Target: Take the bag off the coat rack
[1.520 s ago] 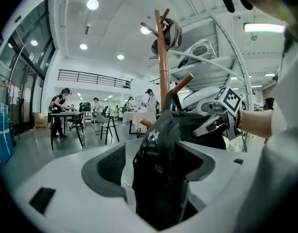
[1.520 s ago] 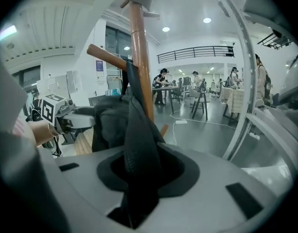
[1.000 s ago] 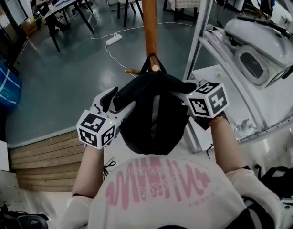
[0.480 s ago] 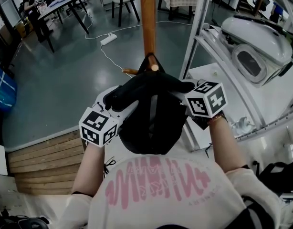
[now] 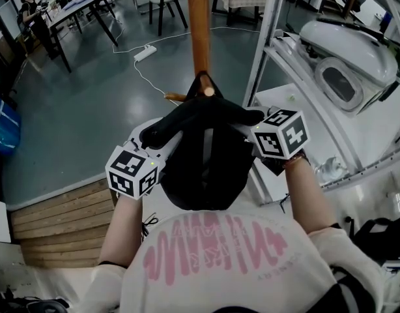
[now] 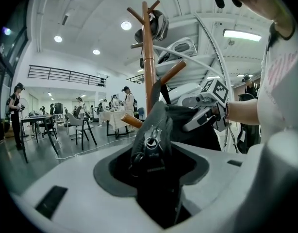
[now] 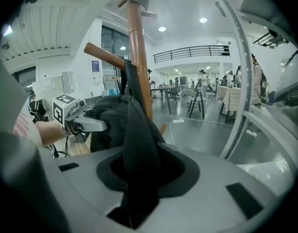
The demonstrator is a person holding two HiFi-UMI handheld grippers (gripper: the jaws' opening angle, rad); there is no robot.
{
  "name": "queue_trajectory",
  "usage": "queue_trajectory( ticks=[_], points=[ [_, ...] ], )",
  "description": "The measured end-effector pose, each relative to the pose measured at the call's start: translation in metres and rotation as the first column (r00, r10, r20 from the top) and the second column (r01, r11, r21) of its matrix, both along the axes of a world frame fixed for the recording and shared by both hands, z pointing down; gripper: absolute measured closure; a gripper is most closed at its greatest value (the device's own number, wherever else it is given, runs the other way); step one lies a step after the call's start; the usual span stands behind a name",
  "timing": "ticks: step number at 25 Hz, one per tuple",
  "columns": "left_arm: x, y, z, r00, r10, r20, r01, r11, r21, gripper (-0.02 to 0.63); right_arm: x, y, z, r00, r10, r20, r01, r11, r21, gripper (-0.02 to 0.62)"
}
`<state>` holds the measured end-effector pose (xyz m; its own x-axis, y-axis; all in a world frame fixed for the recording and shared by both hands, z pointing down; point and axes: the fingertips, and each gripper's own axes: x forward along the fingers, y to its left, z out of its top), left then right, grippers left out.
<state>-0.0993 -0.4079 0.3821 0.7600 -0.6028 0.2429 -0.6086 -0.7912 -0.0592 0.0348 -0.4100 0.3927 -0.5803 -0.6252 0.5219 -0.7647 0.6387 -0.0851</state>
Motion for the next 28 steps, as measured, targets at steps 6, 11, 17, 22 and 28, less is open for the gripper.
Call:
queue_trajectory(
  ticks=[6,11,17,22,28],
  points=[
    [0.0019,0.0021,0.0008,0.999,0.017,-0.028,-0.018,0.999,-0.033,0.461,0.0004,0.0000,0.0000,1.000,0.003,-0.001,-0.003,1.000,0.003,0.485],
    [0.0028,0.0045,0.0015,0.997,0.042,-0.064,-0.047,0.996,-0.076,0.479,0.0002,-0.0003,-0.0004,1.000,0.001,-0.007,-0.001,1.000,0.011,0.485],
    [0.0029,0.0057,0.0021,0.997,0.042,-0.063,-0.048,0.994,-0.094,0.489,-0.0001,0.0007,-0.0002,1.000,0.007,-0.013,-0.007,1.000,0.016,0.486],
    [0.0028,0.0054,0.0019,0.998,0.025,-0.055,-0.030,0.995,-0.094,0.495,0.0000,0.0015,-0.0004,0.999,0.024,-0.028,-0.023,0.999,0.025,0.491],
    [0.0024,0.0048,0.0017,0.999,-0.001,-0.055,-0.004,0.996,-0.085,0.495,-0.0003,0.0027,-0.0006,0.997,0.055,-0.052,-0.053,0.998,0.040,0.500]
  ],
)
